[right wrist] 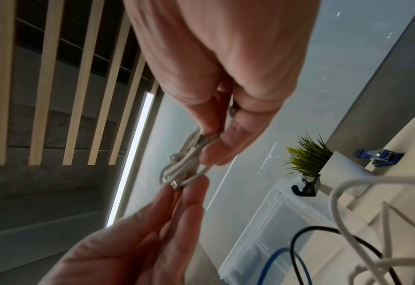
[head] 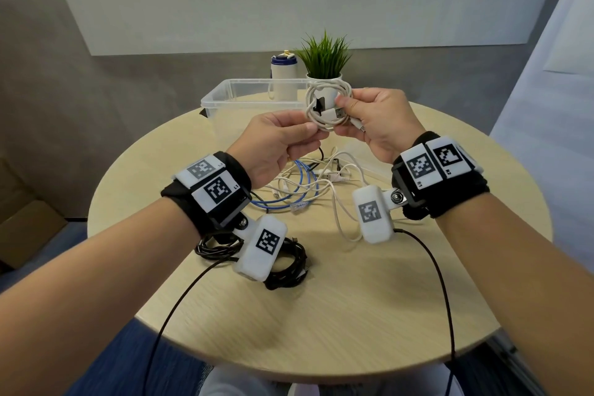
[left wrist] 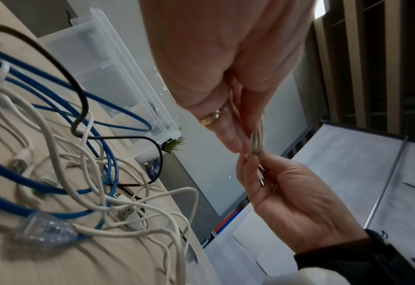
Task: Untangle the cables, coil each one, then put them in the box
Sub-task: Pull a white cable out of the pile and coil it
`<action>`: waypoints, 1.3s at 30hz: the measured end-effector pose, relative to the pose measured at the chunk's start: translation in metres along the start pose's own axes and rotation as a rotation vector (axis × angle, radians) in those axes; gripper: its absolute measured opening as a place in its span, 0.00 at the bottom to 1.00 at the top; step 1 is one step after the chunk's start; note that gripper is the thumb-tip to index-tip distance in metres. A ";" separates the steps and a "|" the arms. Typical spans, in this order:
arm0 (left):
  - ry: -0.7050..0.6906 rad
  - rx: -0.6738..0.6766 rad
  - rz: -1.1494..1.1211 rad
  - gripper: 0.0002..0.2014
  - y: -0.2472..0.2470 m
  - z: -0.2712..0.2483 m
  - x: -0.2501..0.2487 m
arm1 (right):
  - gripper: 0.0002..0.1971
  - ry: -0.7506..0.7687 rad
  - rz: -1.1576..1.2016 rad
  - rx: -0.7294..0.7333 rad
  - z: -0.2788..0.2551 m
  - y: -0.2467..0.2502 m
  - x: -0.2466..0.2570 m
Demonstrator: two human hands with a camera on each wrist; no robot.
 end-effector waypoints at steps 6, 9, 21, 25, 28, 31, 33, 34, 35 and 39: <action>-0.013 -0.042 0.008 0.05 0.003 0.003 0.001 | 0.06 -0.050 0.002 0.071 -0.002 -0.007 -0.006; 0.003 -0.005 0.005 0.06 0.000 0.003 0.003 | 0.05 -0.071 -0.020 0.105 -0.004 -0.009 -0.009; 0.128 0.189 0.111 0.03 -0.015 -0.004 0.010 | 0.03 -0.012 -0.090 0.110 -0.009 -0.016 -0.001; 0.116 0.182 0.215 0.04 -0.010 -0.004 0.008 | 0.03 -0.007 -0.141 0.103 -0.012 -0.017 -0.003; 0.119 0.143 0.265 0.07 -0.006 -0.004 0.007 | 0.02 0.031 -0.204 0.113 -0.012 -0.020 -0.002; 0.128 0.120 0.231 0.11 -0.005 -0.005 0.007 | 0.02 0.072 -0.220 0.155 -0.011 -0.024 0.001; 0.125 0.102 0.178 0.12 -0.006 -0.005 0.008 | 0.02 0.086 -0.198 0.181 -0.011 -0.025 0.003; 0.124 0.089 0.139 0.12 -0.006 -0.006 0.009 | 0.02 0.089 -0.183 0.188 -0.011 -0.025 0.005; 0.122 0.075 0.096 0.11 -0.006 -0.006 0.010 | 0.02 0.092 -0.167 0.195 -0.010 -0.025 0.005; 0.126 0.026 -0.020 0.10 -0.006 -0.007 0.015 | 0.05 0.101 -0.115 0.227 -0.011 -0.025 0.005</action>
Point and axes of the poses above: each hand's wrist, its own z-axis towards the middle knuckle, its own y-axis out of the back of the hand, x = y × z, the point moved 10 cm from there along z, towards the middle knuckle, and after that the axes turned 7 degrees about z, right-handed, at the moved point
